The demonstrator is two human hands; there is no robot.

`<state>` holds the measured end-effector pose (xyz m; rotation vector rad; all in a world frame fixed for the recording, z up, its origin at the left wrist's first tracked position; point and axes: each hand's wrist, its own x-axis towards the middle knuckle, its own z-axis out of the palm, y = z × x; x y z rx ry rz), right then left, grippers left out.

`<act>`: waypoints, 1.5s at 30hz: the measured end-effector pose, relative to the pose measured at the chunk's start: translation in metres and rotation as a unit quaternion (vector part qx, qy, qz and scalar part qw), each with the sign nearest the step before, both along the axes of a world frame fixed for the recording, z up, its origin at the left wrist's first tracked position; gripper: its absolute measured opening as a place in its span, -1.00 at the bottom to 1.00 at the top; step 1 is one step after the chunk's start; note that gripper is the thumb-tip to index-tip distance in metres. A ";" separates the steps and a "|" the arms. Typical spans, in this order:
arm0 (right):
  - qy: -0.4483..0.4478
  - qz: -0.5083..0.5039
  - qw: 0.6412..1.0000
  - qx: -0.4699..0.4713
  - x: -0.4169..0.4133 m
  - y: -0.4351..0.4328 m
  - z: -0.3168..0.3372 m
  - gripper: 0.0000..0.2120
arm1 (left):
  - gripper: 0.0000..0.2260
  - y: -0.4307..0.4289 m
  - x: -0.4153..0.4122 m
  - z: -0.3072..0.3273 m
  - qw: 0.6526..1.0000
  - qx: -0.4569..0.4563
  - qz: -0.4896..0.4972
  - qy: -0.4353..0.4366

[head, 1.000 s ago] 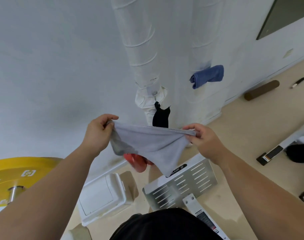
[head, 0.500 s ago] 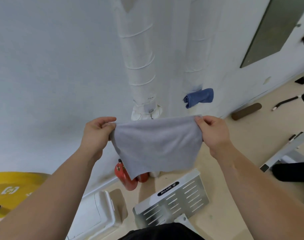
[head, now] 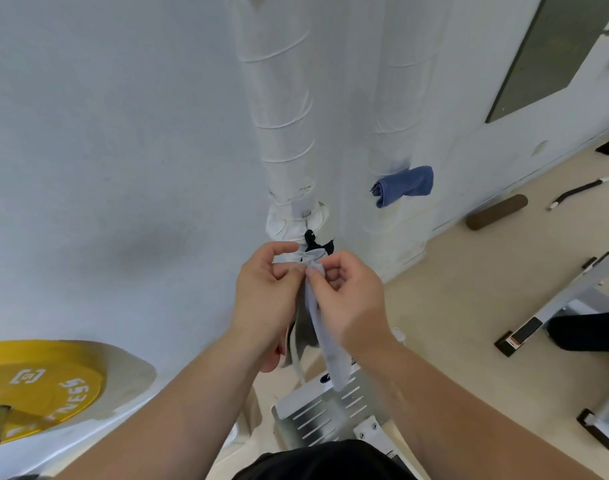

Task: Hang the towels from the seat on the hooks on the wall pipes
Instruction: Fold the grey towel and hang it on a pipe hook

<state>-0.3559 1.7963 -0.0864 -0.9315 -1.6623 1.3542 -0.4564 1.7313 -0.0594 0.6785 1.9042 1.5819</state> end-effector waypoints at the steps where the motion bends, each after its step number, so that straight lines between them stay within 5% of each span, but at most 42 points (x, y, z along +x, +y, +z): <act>1: 0.007 0.007 1.000 0.011 0.001 -0.001 -0.001 -0.88 | -0.74 -0.001 0.001 0.000 1.000 -0.004 -0.003 0.005; 14: 0.008 0.050 0.992 0.113 0.008 -0.001 -0.009 -0.91 | -0.79 -0.004 0.014 0.007 0.998 0.023 0.004 -0.061; 18: -0.021 0.126 0.985 0.115 0.014 0.004 -0.013 -0.81 | -0.74 -0.006 0.010 0.003 0.999 0.019 -0.019 -0.021; 22: -0.082 0.069 0.978 0.180 0.026 0.026 -0.011 -0.77 | -0.70 -0.008 -0.002 0.001 0.998 0.001 -0.056 0.039; 25: -0.163 0.202 0.941 0.218 0.032 0.051 -0.002 -0.42 | -0.69 -0.013 -0.012 0.010 0.987 -0.002 -0.141 0.073; 29: -0.267 0.313 0.866 0.285 0.028 0.071 0.001 -0.71 | -0.71 -0.017 -0.029 0.023 0.968 -0.010 -0.213 0.132; 36: -0.154 0.281 0.944 0.079 0.036 0.074 0.015 -0.77 | -0.71 -0.019 -0.052 0.019 0.970 -0.025 -0.175 0.165; 40: 0.014 0.195 0.979 -0.053 0.035 0.067 0.012 -0.89 | -0.72 -0.020 -0.057 0.010 0.977 -0.011 -0.153 0.147; 45: 0.018 0.186 0.982 -0.026 0.031 0.063 0.011 -0.96 | -0.54 -0.012 -0.054 0.018 0.957 -0.055 -0.254 0.132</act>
